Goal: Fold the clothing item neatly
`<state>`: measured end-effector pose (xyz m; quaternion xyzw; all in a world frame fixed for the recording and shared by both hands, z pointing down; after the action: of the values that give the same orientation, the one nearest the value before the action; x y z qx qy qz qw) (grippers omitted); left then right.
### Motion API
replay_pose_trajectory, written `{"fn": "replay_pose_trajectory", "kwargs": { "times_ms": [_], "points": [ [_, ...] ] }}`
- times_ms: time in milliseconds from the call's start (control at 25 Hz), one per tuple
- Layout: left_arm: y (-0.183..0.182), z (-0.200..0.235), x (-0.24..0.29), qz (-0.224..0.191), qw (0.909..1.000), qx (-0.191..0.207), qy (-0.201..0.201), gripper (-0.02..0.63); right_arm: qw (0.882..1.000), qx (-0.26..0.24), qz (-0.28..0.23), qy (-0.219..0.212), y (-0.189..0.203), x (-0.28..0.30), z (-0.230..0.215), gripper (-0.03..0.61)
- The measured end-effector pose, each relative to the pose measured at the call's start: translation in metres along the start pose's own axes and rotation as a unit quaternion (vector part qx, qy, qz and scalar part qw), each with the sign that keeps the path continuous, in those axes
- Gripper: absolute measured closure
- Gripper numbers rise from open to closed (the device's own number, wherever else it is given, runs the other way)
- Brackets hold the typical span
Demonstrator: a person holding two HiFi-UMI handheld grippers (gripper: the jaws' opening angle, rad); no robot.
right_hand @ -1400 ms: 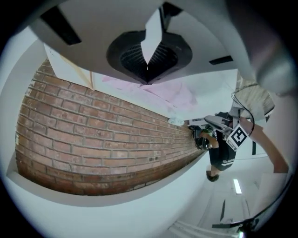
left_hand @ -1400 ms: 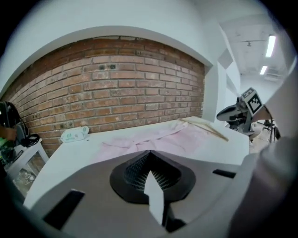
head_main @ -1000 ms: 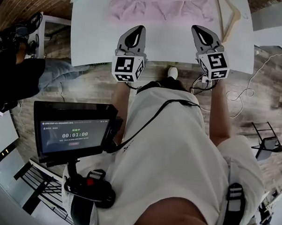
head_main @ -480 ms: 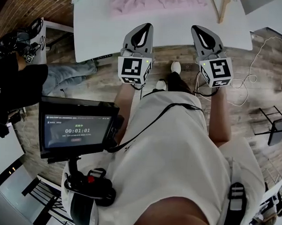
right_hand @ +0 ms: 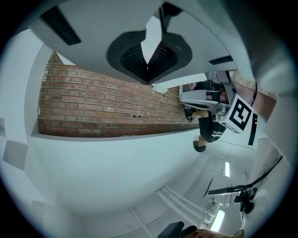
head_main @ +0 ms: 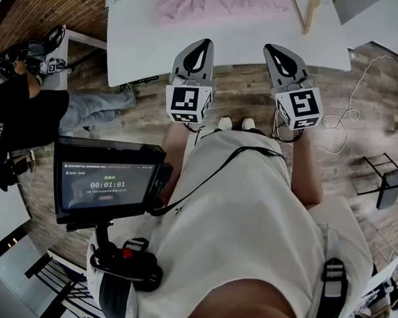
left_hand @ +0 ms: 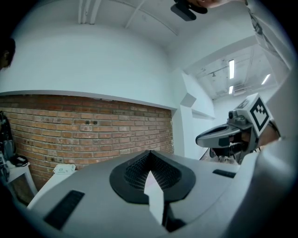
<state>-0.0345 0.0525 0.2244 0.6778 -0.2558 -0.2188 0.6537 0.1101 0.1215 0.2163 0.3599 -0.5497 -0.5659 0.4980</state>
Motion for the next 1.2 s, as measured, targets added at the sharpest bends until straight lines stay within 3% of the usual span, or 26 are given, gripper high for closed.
{"fn": "replay_pose_trajectory", "kwargs": {
  "times_ms": [400,1200],
  "points": [
    [0.001,0.008,-0.008,-0.001,0.9996,-0.011,-0.026,0.612,1.000,-0.001,0.011,-0.027,0.006,0.011,0.014,0.574],
    [0.006,0.012,-0.006,0.000,0.9991,-0.017,-0.039,0.612,0.999,-0.015,0.015,-0.035,0.004,0.019,0.013,0.575]
  ]
}}
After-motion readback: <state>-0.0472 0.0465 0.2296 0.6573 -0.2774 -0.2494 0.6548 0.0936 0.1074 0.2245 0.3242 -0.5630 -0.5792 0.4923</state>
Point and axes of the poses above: the fingertips, and each gripper's own axes: x forward along the fingers, z to its left, y out of its underside, the point moved 3 cm from there along -x, backward along the fingers, and after that the axes turned 2 degrees about -z, right-handed, at the moved point
